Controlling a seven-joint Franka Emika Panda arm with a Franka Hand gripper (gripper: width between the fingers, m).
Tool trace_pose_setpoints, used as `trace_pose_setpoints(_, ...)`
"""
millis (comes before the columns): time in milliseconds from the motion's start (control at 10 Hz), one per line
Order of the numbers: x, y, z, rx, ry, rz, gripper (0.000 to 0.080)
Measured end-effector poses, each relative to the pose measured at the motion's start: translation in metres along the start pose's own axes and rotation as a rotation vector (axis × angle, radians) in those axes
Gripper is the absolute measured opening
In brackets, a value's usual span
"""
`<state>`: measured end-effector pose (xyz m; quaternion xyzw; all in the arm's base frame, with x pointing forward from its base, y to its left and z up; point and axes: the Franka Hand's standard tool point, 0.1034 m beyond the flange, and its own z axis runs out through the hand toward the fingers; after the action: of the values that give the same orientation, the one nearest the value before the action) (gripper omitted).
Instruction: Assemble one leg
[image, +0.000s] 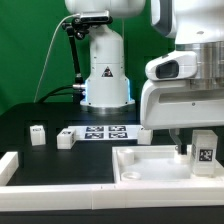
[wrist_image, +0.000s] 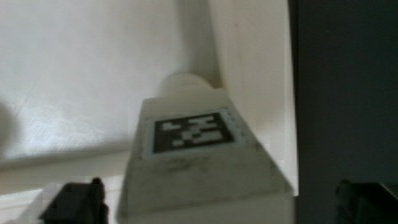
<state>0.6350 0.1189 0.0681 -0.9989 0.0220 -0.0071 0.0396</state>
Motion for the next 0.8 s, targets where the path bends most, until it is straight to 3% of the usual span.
trace_pose_setpoints(200,-0.0002,-0.001,0.0001,0.0,0.0,0.011,0.0622)
trace_pose_setpoints(300,-0.0001,-0.0006,0.0001,0.0,0.0,0.011,0.0449)
trace_pose_setpoints(400,0.0001,0.0001,-0.0001,-0.001,0.001,0.011,0.0449)
trace_pose_setpoints(500,0.0002,0.0006,0.0,-0.001,0.001,0.031,0.0289)
trace_pose_setpoints(800,0.0003,0.0012,0.0,-0.001,0.001,0.052,0.0289)
